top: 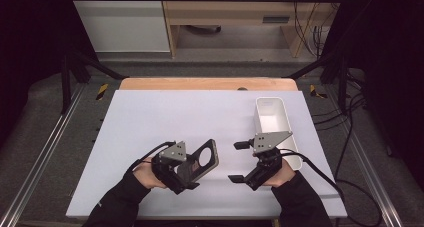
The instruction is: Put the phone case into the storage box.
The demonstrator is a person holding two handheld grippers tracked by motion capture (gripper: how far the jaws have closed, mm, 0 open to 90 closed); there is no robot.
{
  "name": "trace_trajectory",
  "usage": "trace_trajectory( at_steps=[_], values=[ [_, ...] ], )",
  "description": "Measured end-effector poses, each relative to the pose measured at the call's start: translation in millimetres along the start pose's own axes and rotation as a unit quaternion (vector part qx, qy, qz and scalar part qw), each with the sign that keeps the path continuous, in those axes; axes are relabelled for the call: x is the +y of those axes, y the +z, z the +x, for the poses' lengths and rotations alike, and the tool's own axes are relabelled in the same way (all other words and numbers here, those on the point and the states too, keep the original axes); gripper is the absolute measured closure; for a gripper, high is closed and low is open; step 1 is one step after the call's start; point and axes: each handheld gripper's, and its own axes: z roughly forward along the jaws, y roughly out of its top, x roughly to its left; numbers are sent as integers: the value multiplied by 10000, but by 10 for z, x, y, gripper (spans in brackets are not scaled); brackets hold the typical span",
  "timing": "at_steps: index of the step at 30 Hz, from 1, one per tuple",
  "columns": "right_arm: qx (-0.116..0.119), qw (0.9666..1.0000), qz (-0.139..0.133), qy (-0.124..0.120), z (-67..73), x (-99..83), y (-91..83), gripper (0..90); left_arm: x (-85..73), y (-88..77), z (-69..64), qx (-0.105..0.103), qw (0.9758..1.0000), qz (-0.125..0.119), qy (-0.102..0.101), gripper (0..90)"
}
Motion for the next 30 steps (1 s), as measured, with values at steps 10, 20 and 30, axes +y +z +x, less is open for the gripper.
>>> trace_trajectory(
  at_steps=[10,20,30],
  values=[
    [-6,9997,-243,75,34,-7,38,0,-72,-13,-22,-99,9987,-474,-140,118],
    [105,9994,-287,153,43,-35,119,0,-35,45,-44,-225,9986,-483,-25,118],
    [250,9990,-312,204,60,-50,148,0,76,113,-67,-388,9981,-448,144,118]
  ],
)
